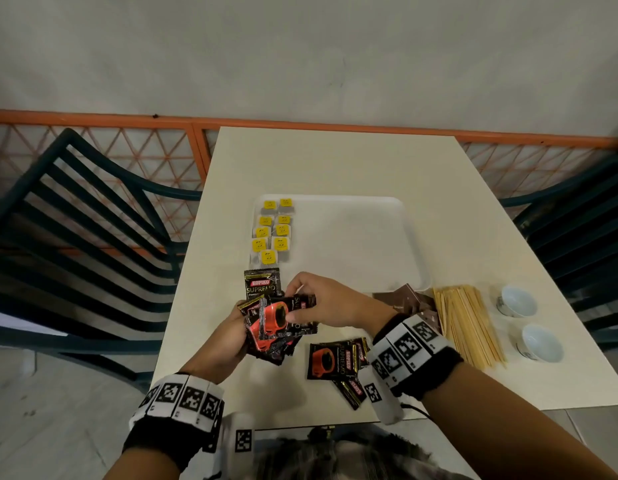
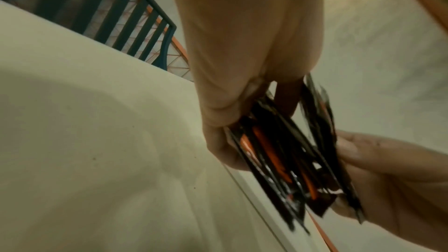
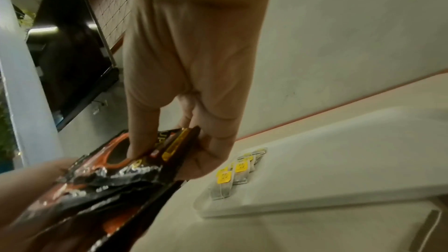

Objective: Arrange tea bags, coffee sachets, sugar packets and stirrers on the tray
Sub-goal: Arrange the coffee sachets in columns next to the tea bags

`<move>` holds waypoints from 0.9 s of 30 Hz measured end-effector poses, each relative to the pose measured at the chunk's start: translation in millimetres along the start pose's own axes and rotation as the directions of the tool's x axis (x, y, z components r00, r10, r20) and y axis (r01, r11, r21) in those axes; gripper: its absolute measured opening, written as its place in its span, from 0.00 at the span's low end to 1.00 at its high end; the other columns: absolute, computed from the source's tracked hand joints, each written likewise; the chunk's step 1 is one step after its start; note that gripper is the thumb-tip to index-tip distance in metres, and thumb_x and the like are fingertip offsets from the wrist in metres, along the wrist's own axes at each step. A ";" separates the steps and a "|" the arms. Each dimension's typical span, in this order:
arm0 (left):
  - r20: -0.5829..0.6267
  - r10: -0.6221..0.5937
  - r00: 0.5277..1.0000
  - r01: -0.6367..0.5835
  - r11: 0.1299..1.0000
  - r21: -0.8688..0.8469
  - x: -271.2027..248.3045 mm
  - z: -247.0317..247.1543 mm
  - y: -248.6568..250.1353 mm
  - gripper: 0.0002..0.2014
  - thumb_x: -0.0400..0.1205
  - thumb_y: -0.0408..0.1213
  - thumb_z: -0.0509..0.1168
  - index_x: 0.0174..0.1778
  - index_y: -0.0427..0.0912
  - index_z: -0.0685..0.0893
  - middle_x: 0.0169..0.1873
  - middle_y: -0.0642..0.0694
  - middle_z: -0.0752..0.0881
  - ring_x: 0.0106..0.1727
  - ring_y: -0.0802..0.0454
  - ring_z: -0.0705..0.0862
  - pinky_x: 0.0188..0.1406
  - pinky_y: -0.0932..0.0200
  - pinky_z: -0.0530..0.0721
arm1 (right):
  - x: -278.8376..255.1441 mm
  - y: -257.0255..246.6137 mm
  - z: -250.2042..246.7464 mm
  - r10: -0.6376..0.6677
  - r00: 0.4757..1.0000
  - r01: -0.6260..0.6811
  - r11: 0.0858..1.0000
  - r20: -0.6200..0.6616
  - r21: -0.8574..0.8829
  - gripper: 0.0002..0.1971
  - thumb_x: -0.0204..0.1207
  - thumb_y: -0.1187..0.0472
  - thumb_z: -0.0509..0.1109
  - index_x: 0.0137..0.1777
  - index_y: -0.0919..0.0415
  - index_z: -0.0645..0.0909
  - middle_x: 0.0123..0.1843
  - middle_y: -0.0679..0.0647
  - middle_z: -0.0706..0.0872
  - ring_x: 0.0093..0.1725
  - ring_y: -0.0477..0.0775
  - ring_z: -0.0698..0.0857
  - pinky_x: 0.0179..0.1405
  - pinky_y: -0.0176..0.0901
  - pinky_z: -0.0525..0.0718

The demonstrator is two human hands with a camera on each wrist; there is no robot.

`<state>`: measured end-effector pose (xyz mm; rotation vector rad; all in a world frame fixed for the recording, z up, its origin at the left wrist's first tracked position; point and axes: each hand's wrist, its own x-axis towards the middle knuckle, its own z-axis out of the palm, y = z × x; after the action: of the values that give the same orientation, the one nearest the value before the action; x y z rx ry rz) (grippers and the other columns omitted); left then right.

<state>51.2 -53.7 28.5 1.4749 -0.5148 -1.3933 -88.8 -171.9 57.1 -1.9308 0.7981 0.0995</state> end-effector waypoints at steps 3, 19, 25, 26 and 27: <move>0.051 -0.100 0.994 0.109 0.973 -0.204 3.2 -4.1 -4.3 0.18 0.84 0.36 0.50 0.67 0.36 0.75 0.47 0.39 0.89 0.44 0.45 0.88 0.46 0.49 0.85 | -1.2 -0.9 -4.9 0.031 0.999 -0.031 0.999 -0.016 -0.023 0.16 0.71 0.56 0.75 0.56 0.52 0.74 0.68 0.58 0.77 0.70 0.57 0.75 0.62 0.48 0.73; -0.149 0.145 0.978 -0.182 0.944 -0.274 8.8 27.2 15.1 0.17 0.82 0.38 0.61 0.67 0.48 0.69 0.59 0.45 0.83 0.57 0.48 0.85 0.43 0.50 0.88 | -8.1 -7.4 1.0 0.159 0.925 -0.085 0.972 -0.346 0.220 0.27 0.71 0.37 0.68 0.55 0.59 0.69 0.43 0.52 0.81 0.37 0.49 0.82 0.32 0.39 0.81; -0.218 0.181 0.959 -0.238 0.932 -0.272 14.5 54.3 32.5 0.10 0.83 0.38 0.61 0.56 0.55 0.72 0.55 0.49 0.84 0.52 0.52 0.86 0.37 0.51 0.86 | -5.0 3.9 -9.7 0.198 0.947 -0.085 0.912 -0.251 0.401 0.27 0.75 0.40 0.64 0.66 0.56 0.65 0.61 0.52 0.76 0.58 0.53 0.81 0.57 0.54 0.85; -0.208 0.171 0.963 -0.226 0.932 -0.283 14.9 59.4 35.1 0.09 0.83 0.39 0.60 0.56 0.55 0.72 0.55 0.48 0.84 0.53 0.51 0.86 0.40 0.50 0.85 | -6.0 4.0 -13.2 0.179 0.968 -0.075 0.877 -0.177 0.474 0.27 0.77 0.42 0.63 0.70 0.54 0.62 0.62 0.51 0.76 0.57 0.52 0.82 0.56 0.54 0.86; -0.191 0.163 0.968 -0.215 0.932 -0.293 14.9 64.1 37.9 0.09 0.83 0.41 0.59 0.57 0.55 0.72 0.55 0.48 0.84 0.54 0.50 0.85 0.43 0.49 0.84 | -7.0 4.3 -17.2 0.144 0.982 -0.057 0.845 -0.122 0.532 0.26 0.78 0.44 0.61 0.72 0.54 0.60 0.63 0.50 0.76 0.56 0.51 0.83 0.53 0.54 0.88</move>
<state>8.1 -105.1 64.2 1.2340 -0.3066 -1.1305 -101.3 -184.0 65.0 -1.3821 0.9214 -0.1975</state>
